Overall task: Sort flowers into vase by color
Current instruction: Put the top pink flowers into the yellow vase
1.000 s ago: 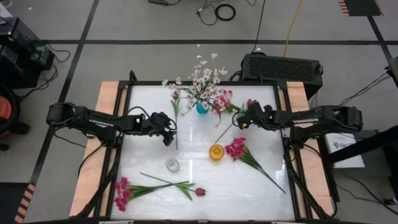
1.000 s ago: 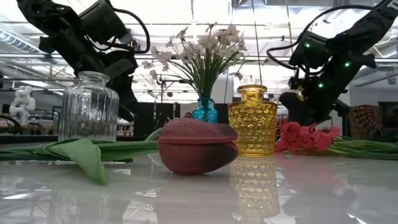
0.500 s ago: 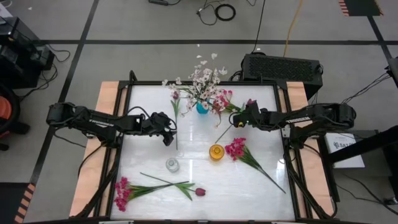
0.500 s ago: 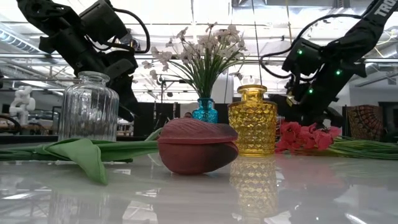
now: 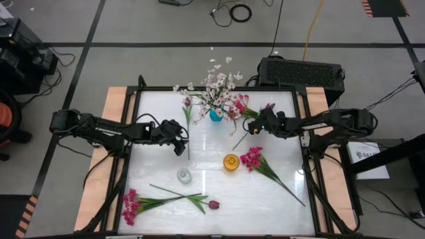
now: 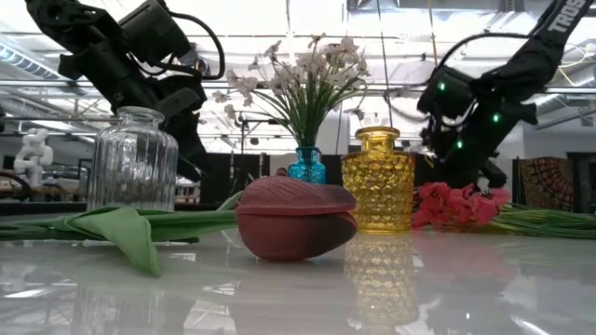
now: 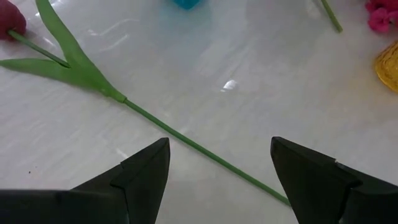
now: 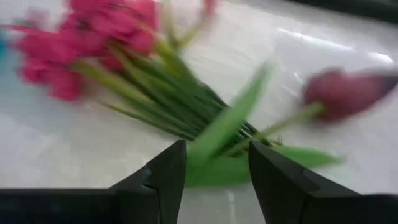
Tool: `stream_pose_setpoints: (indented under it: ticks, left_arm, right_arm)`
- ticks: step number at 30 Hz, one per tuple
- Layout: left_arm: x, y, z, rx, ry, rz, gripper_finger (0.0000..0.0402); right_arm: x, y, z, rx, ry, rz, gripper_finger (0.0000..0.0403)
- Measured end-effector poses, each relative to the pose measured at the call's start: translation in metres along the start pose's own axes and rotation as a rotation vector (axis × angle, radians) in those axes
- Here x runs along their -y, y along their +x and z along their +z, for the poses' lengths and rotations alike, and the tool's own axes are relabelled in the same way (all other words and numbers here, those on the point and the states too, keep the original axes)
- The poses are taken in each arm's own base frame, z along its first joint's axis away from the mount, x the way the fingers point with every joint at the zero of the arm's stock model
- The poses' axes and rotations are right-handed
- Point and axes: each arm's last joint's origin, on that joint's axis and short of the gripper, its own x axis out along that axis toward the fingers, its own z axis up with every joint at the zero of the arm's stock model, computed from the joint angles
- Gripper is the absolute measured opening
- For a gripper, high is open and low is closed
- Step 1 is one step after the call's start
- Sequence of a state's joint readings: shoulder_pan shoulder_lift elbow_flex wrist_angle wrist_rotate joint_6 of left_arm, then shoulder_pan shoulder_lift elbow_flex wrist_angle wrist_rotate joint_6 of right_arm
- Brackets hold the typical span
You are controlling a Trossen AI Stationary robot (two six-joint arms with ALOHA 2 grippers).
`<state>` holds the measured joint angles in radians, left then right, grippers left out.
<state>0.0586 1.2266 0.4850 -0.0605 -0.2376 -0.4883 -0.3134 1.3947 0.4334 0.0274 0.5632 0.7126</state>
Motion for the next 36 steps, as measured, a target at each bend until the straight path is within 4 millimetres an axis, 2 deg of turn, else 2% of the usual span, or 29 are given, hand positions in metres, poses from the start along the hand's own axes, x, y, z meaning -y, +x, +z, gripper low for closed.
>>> stream_pose_setpoints:
  ticks: [4,10,16,25,32,36]
  left_arm:
    - [0.0,0.0,0.0,0.0,0.004,0.0,0.0286]
    - [0.0,0.0,0.0,0.0,0.0,0.0,0.0286]
    - [0.0,0.0,0.0,0.0,-0.002,-0.001,0.0286]
    - [0.001,0.0,0.0,0.001,-0.003,-0.001,0.0286]
    - [0.001,0.0,0.0,0.001,-0.002,-0.001,0.0286]
    - [0.001,0.0,0.0,0.001,-0.002,-0.001,0.0286]
  right_arm:
    - [-0.003,-0.015,0.013,-0.006,-0.092,0.134,0.0167]
    - [0.011,-0.023,0.012,-0.072,-0.1,0.077,0.0167]
    - [0.01,-0.017,0.009,-0.095,0.097,0.053,0.0167]
    - [0.001,0.004,0.003,-0.099,0.113,0.075,0.0167]
    - [-0.015,0.017,0.011,0.036,0.108,0.187,0.0167]
    - [-0.02,0.018,0.015,0.089,0.099,0.233,0.0167]
